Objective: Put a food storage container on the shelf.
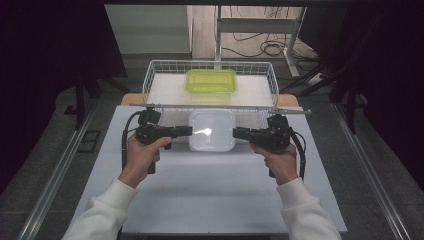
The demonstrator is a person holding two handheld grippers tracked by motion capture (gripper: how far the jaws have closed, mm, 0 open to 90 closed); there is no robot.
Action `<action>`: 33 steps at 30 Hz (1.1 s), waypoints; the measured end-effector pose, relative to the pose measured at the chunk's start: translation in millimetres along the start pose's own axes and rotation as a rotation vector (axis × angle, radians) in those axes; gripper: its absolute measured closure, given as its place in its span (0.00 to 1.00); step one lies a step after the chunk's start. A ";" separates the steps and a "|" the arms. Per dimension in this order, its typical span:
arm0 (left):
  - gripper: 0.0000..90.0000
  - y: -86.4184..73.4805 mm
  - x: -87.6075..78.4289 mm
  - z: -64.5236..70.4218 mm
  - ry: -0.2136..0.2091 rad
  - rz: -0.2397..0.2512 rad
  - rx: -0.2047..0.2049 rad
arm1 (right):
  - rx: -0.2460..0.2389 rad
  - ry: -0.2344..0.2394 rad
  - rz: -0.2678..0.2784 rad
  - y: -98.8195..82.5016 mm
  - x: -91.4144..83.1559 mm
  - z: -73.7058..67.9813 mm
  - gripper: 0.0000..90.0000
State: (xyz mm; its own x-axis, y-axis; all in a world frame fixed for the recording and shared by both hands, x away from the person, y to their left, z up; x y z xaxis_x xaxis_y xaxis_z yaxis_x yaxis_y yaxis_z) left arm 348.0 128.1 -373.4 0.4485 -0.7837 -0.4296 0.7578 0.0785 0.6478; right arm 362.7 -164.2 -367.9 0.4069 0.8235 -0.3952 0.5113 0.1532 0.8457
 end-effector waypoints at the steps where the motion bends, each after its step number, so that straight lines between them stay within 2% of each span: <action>1: 0.87 2.7 -1.2 1.2 -0.001 0.002 0.003 | -0.002 0.001 0.003 2.6 0.0 0.3 0.86; 7: 0.88 18.4 -5.6 7.4 -0.002 0.018 0.024 | 0.007 0.009 0.026 16.5 -1.0 2.7 0.86; 13: 0.88 30.8 -7.5 8.7 -0.001 0.027 0.028 | 0.005 0.006 0.038 27.8 -0.2 4.3 0.86; 16: 0.88 39.7 -10.5 11.5 -0.006 0.039 0.026 | -0.001 0.004 0.044 38.3 -0.7 3.9 0.86; 25: 0.88 75.7 -20.6 23.7 0.002 0.085 0.059 | -0.034 -0.007 0.076 78.3 -4.5 0.8 0.86; 29: 0.88 85.1 -23.7 26.7 0.000 0.103 0.065 | -0.041 -0.005 0.087 91.2 -4.1 1.9 0.86; 33: 0.88 92.4 -23.7 23.6 -0.003 0.103 0.061 | -0.047 -0.010 0.086 98.9 -2.2 3.5 0.86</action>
State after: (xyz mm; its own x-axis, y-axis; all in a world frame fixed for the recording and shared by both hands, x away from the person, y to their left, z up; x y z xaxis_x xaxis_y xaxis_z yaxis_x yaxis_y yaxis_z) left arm 396.1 139.4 -288.5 0.5209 -0.7752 -0.3575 0.6775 0.1206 0.7255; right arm 415.0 -152.7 -284.6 0.4550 0.8295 -0.3238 0.4383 0.1079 0.8923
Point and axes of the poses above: each handheld gripper's, and its own axes: x roughly forward along the jaws, y roughly out of its top, z roughly to its right, the point moved 3 cm from there along x, roughly forward along the jaws, and after that the axes turned 6 degrees about -x, right-handed, at the moved point
